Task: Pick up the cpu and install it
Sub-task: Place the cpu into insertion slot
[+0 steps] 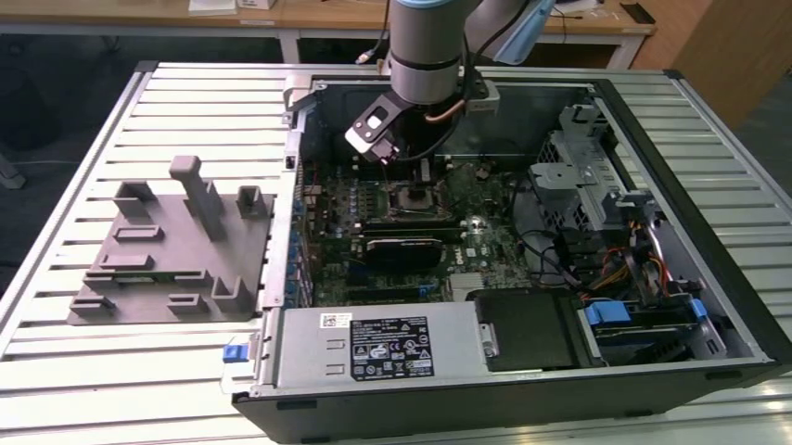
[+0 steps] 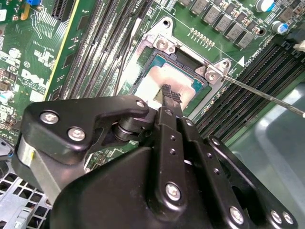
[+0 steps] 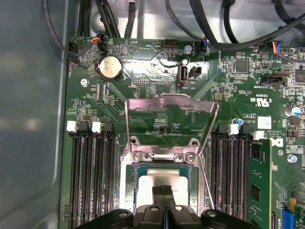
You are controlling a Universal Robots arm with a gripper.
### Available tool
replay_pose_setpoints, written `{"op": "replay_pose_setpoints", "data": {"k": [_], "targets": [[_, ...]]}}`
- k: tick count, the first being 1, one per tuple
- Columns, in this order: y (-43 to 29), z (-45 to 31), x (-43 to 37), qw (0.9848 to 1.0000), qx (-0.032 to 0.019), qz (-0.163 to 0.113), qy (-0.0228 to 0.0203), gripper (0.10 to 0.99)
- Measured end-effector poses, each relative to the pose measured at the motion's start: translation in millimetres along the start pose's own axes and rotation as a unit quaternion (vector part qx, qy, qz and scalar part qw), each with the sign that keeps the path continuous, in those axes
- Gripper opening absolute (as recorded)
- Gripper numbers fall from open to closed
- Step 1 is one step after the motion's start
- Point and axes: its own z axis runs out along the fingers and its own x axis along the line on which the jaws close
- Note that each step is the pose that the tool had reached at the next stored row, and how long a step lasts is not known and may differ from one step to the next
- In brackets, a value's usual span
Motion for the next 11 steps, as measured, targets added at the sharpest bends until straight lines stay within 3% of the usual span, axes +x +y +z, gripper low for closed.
{"op": "replay_pose_setpoints", "data": {"k": [11], "targets": [[-0.2,3.2,0.0,1.0000,0.0000,0.000,0.0000,0.106]]}}
